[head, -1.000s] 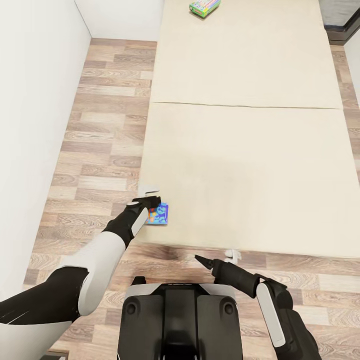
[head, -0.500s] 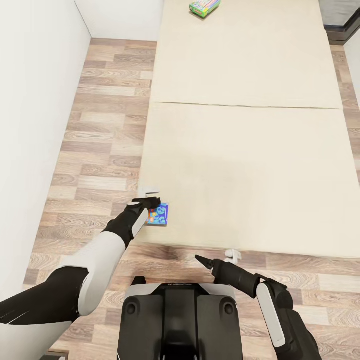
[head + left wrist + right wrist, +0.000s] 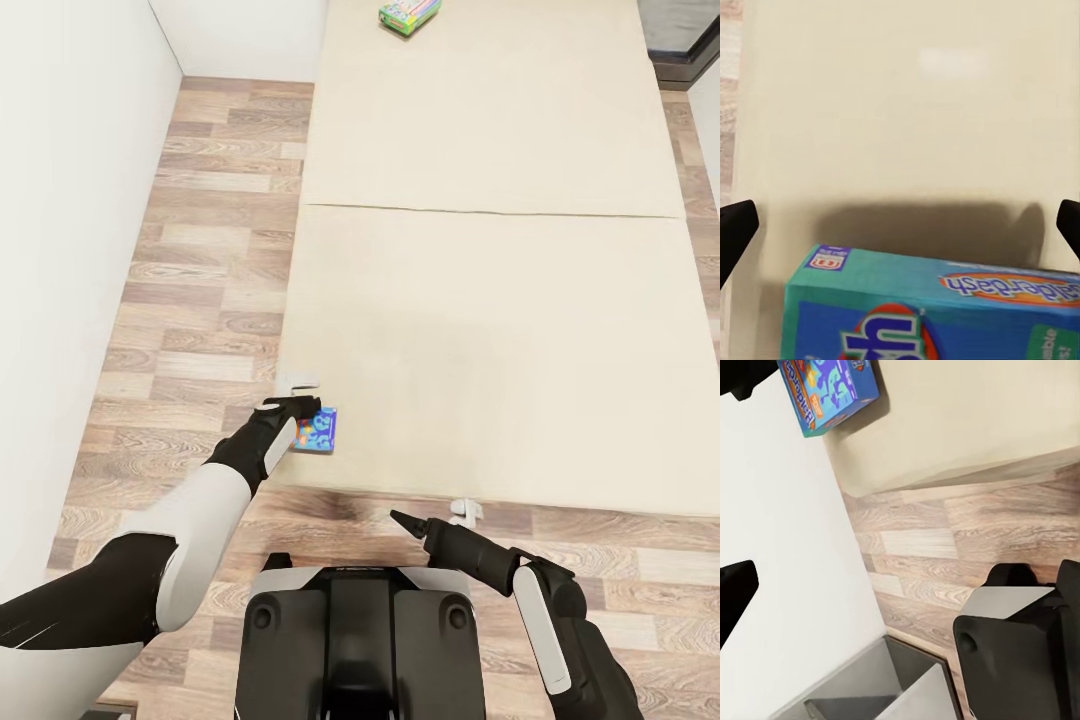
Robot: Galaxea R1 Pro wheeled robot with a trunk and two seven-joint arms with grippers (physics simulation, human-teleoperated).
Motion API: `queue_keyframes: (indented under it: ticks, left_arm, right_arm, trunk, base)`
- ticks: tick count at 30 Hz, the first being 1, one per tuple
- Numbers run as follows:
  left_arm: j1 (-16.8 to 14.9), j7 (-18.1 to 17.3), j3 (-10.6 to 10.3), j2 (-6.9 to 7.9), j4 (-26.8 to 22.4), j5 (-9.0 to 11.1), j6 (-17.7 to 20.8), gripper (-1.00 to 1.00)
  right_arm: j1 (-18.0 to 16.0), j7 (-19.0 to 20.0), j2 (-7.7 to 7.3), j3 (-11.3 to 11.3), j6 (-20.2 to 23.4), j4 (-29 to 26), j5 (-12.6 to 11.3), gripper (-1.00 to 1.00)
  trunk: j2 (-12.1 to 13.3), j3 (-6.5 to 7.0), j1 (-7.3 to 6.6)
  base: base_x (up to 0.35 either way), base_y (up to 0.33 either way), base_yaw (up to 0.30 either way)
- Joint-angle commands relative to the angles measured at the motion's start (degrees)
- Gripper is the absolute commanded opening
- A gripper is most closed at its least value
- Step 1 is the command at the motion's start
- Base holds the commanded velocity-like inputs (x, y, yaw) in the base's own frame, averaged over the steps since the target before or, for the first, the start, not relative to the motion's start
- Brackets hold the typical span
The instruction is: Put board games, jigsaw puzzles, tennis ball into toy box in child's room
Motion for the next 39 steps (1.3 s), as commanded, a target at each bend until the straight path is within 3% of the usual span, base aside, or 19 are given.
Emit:
queue_keyframes:
  ticks: [1, 39]
  left_arm:
    - [0.0, 0.2, 0.1, -0.01, 0.1, 5.1, 1.8, 1.00]
    - [0.0, -0.1, 0.1, -0.01, 0.1, 5.0, 3.3, 1.00]
  right_arm:
    - [0.0, 0.2, 0.06, -0.2, 0.4, 0.0, -0.1, 1.00]
    - [0.0, 0.2, -0.02, -0.1, 0.4, 0.0, -0.1, 1.00]
  trunk:
    - [-0.1, -0.06, 0.04]
    - [-0.1, -0.06, 0.04]
  base:
    - [0.000, 0.000, 0.000]
    - [0.000, 0.000, 0.000]
